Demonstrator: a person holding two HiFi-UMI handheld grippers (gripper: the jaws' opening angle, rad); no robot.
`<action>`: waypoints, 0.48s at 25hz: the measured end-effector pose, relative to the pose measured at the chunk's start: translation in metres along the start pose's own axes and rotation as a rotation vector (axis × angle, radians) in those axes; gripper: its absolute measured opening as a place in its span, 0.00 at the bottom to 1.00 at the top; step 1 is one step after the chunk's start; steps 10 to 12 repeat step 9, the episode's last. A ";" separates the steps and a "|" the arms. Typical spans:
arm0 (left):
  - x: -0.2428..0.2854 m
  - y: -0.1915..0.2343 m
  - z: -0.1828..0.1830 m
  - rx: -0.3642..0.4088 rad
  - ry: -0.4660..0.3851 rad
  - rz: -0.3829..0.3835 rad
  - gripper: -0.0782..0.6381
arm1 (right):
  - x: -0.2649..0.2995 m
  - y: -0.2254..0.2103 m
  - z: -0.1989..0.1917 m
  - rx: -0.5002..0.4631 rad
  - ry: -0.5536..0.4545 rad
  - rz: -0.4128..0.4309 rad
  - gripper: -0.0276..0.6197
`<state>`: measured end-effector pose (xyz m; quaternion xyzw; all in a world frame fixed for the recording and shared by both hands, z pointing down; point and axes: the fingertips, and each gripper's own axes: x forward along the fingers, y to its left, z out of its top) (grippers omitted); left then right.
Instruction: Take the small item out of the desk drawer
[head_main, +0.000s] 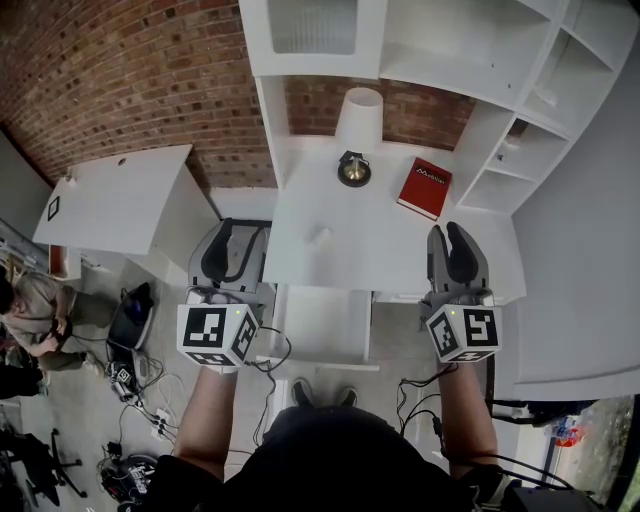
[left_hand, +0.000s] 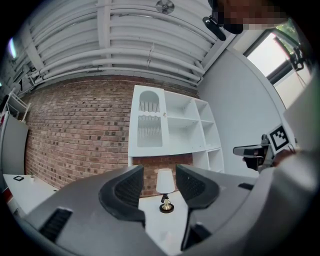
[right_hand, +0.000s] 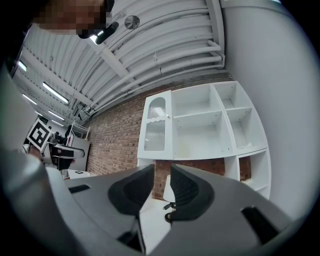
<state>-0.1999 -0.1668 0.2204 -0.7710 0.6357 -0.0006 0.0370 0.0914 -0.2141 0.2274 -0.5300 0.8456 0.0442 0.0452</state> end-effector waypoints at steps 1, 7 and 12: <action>0.000 -0.001 -0.001 0.001 0.001 0.001 0.39 | 0.000 -0.001 -0.001 0.000 0.000 0.002 0.17; 0.000 -0.009 0.001 0.009 0.002 0.009 0.39 | -0.003 -0.008 -0.001 0.006 -0.003 0.008 0.17; 0.001 -0.012 0.002 0.011 0.001 0.011 0.39 | -0.003 -0.011 0.000 0.007 -0.006 0.010 0.17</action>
